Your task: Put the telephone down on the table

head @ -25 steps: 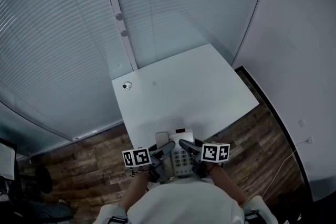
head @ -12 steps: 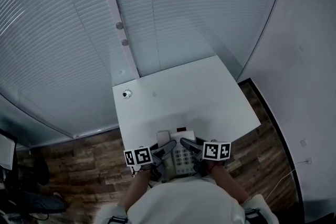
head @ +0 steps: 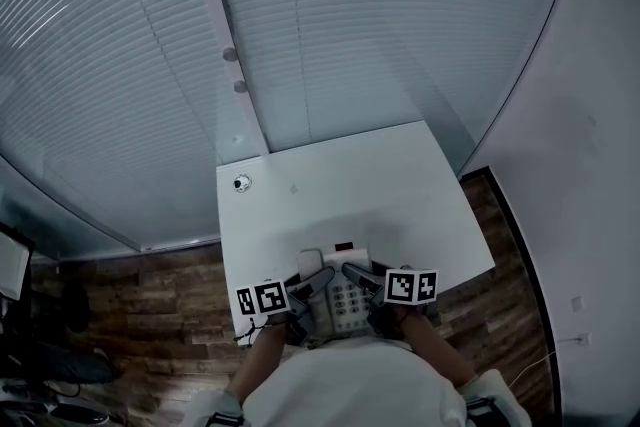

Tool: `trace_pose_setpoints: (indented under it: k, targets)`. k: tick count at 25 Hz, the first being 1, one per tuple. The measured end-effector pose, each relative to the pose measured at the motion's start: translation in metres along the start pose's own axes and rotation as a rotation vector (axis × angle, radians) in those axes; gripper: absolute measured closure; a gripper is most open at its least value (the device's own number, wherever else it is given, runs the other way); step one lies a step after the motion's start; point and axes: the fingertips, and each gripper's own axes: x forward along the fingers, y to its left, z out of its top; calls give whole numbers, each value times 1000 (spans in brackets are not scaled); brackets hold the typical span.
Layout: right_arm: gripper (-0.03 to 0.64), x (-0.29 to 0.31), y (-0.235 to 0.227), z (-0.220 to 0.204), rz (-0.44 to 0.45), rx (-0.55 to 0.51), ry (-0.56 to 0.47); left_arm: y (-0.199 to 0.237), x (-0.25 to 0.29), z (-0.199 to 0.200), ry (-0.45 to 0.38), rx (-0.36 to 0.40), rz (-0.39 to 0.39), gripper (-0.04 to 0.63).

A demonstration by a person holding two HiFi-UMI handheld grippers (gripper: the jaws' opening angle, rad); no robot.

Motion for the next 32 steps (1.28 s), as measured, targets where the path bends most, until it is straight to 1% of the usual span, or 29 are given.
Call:
trace_pose_setpoints:
  k: [10,18,22,26,32]
  targets:
    - [299,5,-23,29,35,-22,69,0,31,11,-63,-36,40,166]
    - [299,9,-47,53,63,-44,113,3,61,19,-109,-48,61,166]
    - [299,7,-48,67,71,-58,134,-4,69,26,-134,-55,63,166]
    - [299,20,-68,68,85,-69,156,13,82,25,-156,-64,76,166]
    - [299,34,-87,72,93,-71,169,30,97,29,-165,-72,83,166]
